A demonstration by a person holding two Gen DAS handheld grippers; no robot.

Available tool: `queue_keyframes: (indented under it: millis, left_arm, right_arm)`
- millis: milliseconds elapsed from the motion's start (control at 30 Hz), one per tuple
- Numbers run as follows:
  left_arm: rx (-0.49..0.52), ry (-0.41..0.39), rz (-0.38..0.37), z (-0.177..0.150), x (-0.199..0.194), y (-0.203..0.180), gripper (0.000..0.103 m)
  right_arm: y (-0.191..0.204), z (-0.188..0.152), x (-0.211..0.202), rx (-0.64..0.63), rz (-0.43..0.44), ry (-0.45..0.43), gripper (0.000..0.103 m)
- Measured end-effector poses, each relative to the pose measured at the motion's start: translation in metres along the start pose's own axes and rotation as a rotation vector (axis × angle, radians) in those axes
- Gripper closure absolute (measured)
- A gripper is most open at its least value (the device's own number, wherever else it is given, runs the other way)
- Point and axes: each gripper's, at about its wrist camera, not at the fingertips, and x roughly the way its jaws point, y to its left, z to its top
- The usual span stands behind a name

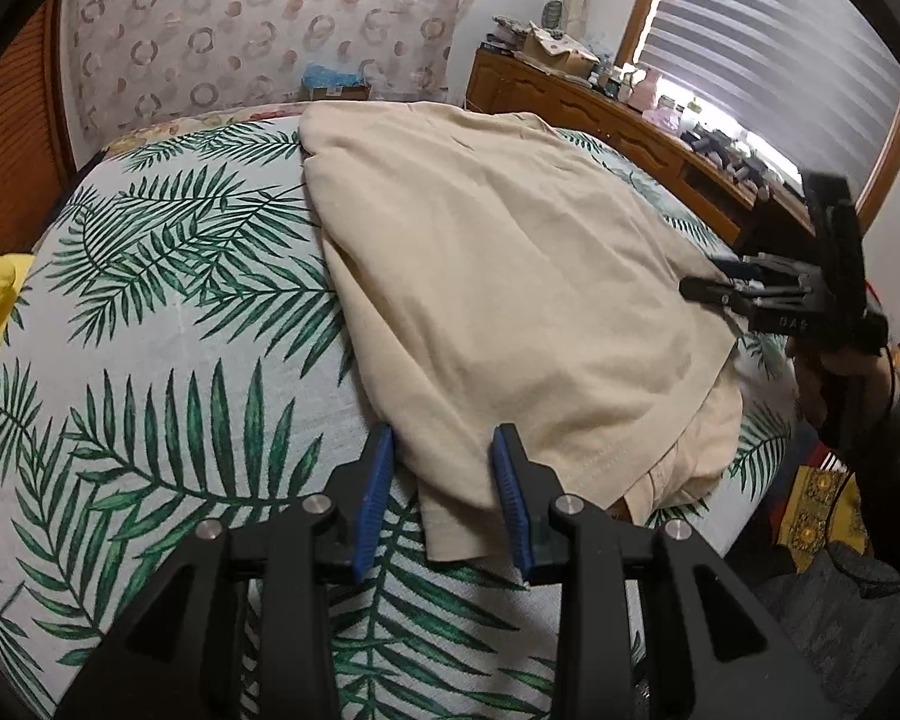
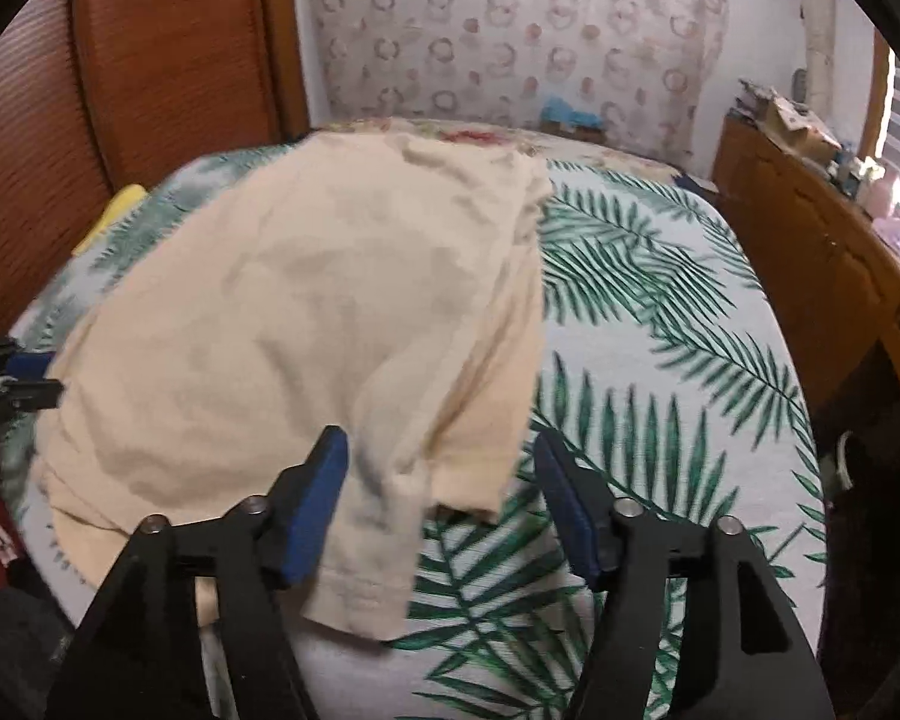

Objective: Fold small clothes
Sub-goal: 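Grasp the shirt hem with the right tool while the left tool grasps it too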

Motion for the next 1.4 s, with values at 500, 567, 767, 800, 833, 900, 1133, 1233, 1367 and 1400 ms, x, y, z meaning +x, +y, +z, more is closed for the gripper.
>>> queue_keyframes:
  millis: [500,567,767,800,833,900,1133,1233,1367,1400]
  left_arm:
    - [-0.034,-0.075,-0.13,0.002,-0.009,-0.002,0.102]
    - [-0.034,-0.111,-0.138,0.007,-0.019,-0.006,0.102]
    - [-0.033,-0.191,-0.176,0.054,-0.034,-0.006,0.102]
    - [-0.027,-0.208,-0.176,0.066,-0.034,-0.005,0.102]
    - [-0.02,-0.227,-0.17,0.08,-0.034,-0.002,0.102]
    - [-0.025,-0.255,-0.166,0.107,-0.031,0.007,0.102]
    - [-0.095,-0.278,-0.093,0.19,0.006,0.056,0.102]
    - [-0.11,-0.252,-0.049,0.214,0.032,0.075,0.102]
    - [-0.109,-0.201,-0.012,0.235,0.07,0.094,0.102]
    - [-0.114,-0.186,-0.001,0.24,0.08,0.098,0.102]
  right_arm:
    - [0.014,-0.004,0.001,-0.035,0.139,0.032,0.084]
    - [0.006,-0.003,0.001,0.006,0.203,0.027,0.091]
    - [0.003,0.016,-0.02,0.034,0.272,-0.062,0.092]
    - [0.003,0.027,-0.026,0.04,0.28,-0.087,0.092]
    - [0.002,0.036,-0.03,0.041,0.286,-0.107,0.092]
    - [0.001,0.06,-0.034,0.02,0.285,-0.138,0.092]
    - [-0.018,0.146,-0.003,0.025,0.236,-0.168,0.092]
    - [-0.033,0.173,0.026,0.043,0.201,-0.138,0.092]
    - [-0.053,0.194,0.068,0.08,0.177,-0.08,0.09]
    - [-0.057,0.198,0.079,0.087,0.179,-0.069,0.09]
